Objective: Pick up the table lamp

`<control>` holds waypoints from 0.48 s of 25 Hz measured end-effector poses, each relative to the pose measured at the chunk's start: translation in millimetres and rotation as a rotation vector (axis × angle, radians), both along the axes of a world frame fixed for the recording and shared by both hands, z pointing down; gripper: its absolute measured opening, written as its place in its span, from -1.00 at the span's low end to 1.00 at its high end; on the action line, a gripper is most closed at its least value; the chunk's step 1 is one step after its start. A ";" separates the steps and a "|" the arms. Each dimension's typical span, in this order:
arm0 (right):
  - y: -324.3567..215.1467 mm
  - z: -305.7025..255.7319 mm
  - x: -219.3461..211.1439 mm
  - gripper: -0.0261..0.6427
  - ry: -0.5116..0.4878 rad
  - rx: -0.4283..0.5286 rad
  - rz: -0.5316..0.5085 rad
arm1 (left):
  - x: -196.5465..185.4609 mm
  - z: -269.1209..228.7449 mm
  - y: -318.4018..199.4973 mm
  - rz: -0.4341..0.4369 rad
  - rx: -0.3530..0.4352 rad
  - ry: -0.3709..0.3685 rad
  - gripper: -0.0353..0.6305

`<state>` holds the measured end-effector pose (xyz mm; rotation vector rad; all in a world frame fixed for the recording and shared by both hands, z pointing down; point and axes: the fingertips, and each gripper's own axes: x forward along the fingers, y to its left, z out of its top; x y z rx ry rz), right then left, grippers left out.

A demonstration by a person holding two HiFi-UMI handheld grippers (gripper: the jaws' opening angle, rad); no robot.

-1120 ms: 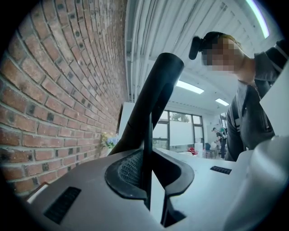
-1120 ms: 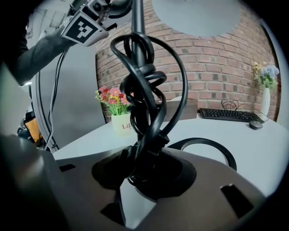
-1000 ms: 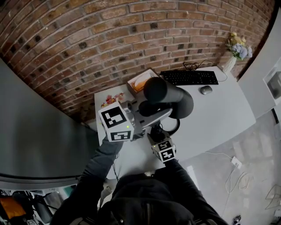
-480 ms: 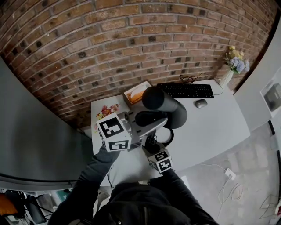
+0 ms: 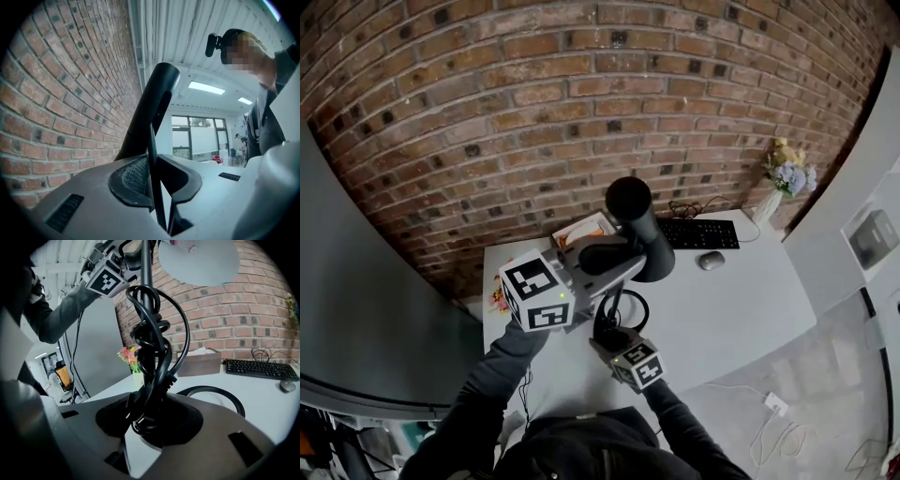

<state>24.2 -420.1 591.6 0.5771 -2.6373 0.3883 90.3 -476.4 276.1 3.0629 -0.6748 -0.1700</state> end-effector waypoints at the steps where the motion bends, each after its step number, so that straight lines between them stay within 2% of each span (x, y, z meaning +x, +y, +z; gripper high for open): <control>1: -5.1 -8.1 -2.0 -0.46 -0.005 0.008 -0.011 | -1.3 -8.5 -3.4 -0.004 0.013 0.002 -0.73; 6: -34.6 -54.8 -13.4 -0.46 -0.005 0.067 -0.060 | -15.2 -57.3 -22.4 -0.030 0.073 0.018 -0.73; 12: -71.7 -116.2 -26.5 -0.46 -0.058 0.141 -0.104 | -30.4 -122.5 -41.5 -0.052 0.149 0.029 -0.73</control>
